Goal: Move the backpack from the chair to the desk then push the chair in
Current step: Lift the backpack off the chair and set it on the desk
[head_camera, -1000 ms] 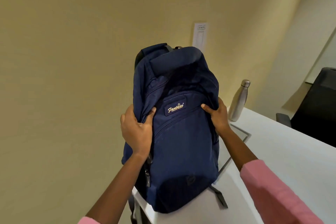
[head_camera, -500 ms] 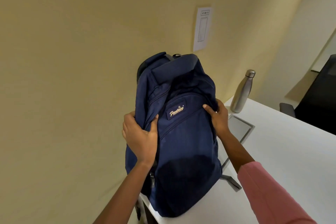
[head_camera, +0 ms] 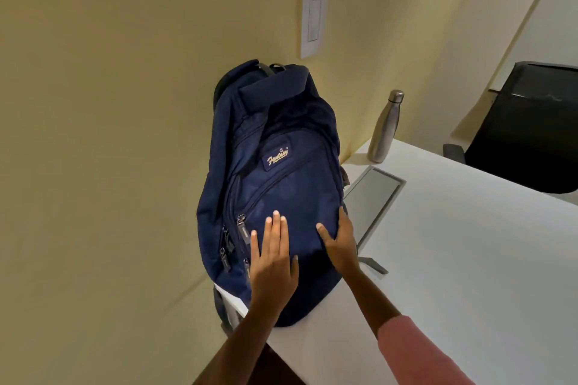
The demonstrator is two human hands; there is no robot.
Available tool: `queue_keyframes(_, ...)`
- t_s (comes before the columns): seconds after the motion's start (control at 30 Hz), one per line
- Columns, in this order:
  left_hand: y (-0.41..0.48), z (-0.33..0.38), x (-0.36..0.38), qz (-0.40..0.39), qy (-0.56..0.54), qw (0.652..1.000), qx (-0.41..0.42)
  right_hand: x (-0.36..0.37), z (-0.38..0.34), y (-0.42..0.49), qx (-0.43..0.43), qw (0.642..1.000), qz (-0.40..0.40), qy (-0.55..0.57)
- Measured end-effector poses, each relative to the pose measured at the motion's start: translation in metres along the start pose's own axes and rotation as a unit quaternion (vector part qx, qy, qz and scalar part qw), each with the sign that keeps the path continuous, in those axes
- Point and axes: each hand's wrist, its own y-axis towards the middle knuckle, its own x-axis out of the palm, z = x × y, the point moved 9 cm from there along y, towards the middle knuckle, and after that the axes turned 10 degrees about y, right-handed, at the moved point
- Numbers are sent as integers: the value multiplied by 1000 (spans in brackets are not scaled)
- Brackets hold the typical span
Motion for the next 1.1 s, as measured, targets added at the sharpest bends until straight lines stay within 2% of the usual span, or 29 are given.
queue_keyframes(0.07,-7,0,16,-47,13,999,8,0,23,-11,32,998,-11,-55)
queue_keyframes(0.17,-14,-1,27,-74,37,996,32,0,44,-25,45,992,-36,-113)
queue_keyframes(0.37,-26,9,46,-120,43,990,63,8,57,-41,75,995,-5,-65)
queue_keyframes(0.63,-17,1,63,-109,45,990,72,22,71,-21,116,991,-15,-64)
queue_keyframes(0.87,-3,1,74,-117,21,992,43,28,72,6,113,987,-58,-99)
queue_keyframes(1.1,-13,9,73,-98,27,993,54,20,75,3,85,987,-48,-126)
